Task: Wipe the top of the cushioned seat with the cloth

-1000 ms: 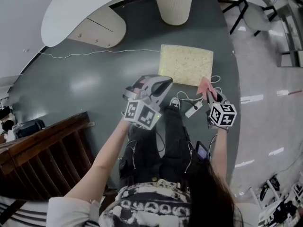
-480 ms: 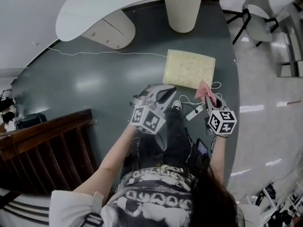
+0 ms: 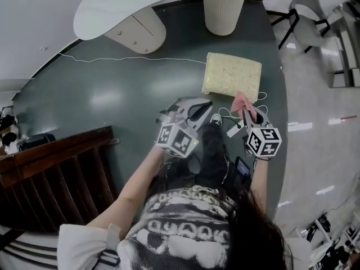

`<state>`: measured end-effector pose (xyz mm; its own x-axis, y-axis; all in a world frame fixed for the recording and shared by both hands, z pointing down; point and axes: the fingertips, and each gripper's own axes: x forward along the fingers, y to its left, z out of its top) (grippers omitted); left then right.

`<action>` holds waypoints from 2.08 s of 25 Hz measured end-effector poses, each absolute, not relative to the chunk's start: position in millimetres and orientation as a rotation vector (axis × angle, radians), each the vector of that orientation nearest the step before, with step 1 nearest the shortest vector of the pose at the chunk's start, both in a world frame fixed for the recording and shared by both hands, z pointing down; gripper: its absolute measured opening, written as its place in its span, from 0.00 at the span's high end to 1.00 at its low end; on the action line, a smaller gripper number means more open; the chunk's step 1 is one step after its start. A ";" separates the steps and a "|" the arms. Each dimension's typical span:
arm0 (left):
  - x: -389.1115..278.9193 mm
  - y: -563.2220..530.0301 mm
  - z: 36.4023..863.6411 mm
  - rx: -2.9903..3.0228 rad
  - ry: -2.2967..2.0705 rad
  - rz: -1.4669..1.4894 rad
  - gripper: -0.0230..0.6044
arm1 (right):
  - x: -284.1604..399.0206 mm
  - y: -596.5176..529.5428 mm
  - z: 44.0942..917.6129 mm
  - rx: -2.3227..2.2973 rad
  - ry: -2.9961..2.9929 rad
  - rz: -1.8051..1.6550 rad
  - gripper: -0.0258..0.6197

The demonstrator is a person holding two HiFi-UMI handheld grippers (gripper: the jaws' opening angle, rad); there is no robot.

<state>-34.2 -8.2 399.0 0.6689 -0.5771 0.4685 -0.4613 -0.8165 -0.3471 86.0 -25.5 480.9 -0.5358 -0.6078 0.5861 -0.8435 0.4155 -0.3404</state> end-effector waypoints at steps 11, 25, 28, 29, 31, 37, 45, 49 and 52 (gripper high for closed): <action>-113.4 87.2 381.5 -2.678 0.782 -0.778 0.95 | -9.7 64.5 448.5 1.296 -2.325 0.794 0.95; -159.4 174.7 369.9 -2.673 0.640 -0.715 0.95 | -83.6 155.1 412.7 1.347 -2.342 0.698 0.95; -162.6 182.7 368.6 -2.677 0.638 -0.698 0.95 | -88.4 166.4 410.8 1.352 -2.336 0.679 0.95; -162.7 185.0 367.6 -2.677 0.636 -0.694 0.95 | -89.1 169.5 409.8 1.355 -2.336 0.674 0.95; -162.2 189.2 365.4 -2.675 0.626 -0.687 0.95 | -90.1 174.9 407.2 1.361 -2.340 0.665 0.95; -161.6 199.1 360.5 -2.673 0.602 -0.676 0.95 | -91.4 183.1 400.0 1.377 -2.342 0.638 0.95; -161.6 207.0 358.9 -2.668 0.601 -0.674 0.95 | -91.4 189.9 400.1 1.382 -2.336 0.627 0.95; -162.1 211.5 358.3 -2.664 0.602 -0.674 0.95 | -92.5 193.0 400.8 1.383 -2.339 0.625 0.95; -162.7 217.0 359.4 -2.662 0.605 -0.674 0.95 | -93.2 197.7 401.1 1.383 -2.343 0.619 0.95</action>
